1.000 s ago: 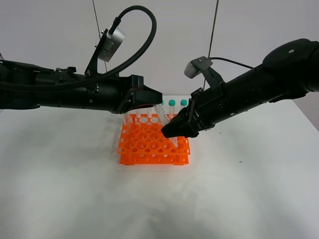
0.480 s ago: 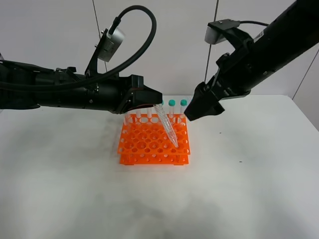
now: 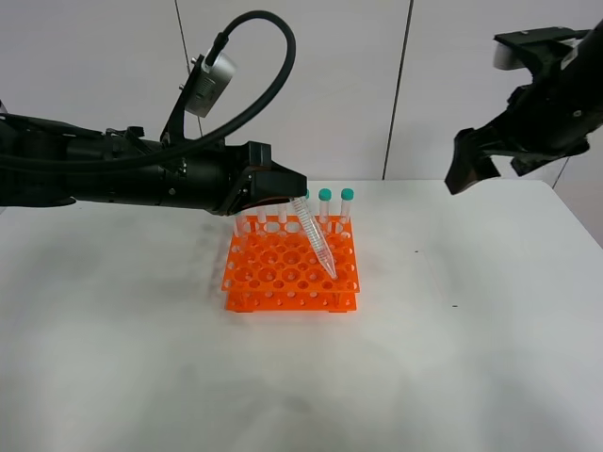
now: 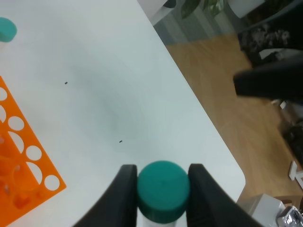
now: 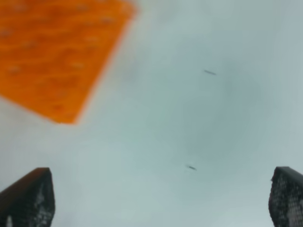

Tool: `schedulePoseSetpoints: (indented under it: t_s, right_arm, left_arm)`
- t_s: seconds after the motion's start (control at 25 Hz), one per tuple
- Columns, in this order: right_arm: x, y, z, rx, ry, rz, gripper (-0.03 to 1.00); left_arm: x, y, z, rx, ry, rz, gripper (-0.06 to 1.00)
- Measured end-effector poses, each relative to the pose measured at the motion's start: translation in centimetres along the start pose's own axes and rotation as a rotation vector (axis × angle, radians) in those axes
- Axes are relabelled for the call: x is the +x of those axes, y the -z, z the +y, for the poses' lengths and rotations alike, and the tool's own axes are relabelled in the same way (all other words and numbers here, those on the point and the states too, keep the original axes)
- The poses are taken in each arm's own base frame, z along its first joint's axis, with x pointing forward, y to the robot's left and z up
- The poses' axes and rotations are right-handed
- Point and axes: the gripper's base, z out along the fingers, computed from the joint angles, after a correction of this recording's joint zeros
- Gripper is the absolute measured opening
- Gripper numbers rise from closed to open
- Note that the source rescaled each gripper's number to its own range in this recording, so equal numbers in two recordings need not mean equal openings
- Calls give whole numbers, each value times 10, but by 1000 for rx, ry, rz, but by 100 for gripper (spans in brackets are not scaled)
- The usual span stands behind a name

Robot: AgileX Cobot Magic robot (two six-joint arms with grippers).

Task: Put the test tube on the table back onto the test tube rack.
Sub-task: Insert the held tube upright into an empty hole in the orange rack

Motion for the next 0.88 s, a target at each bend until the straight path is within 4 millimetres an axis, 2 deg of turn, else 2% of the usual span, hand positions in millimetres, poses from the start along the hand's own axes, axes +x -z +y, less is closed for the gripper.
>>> schedulePoseSetpoints:
  t_s: [0.12,0.2,0.6,0.72,0.88]
  right_arm:
    - [6,2,-30,45,-87,21,100]
    - [9,3,-37,47,-121,37,100]
    - [18,4,-31,-1,-137,138,100]
    - [22,4,-32,16,-156,155,96]
    - [51,5,-29,47,-163,206,94]
  left_arm:
    - [0,0,0,0,0,0,0]
    - [0,0,0,0,0,0,0]
    - [0,0,0,0,-1,1,0]
    - [0,0,0,0,-1,1,0]
    - [0,0,0,0,-1,1,0]
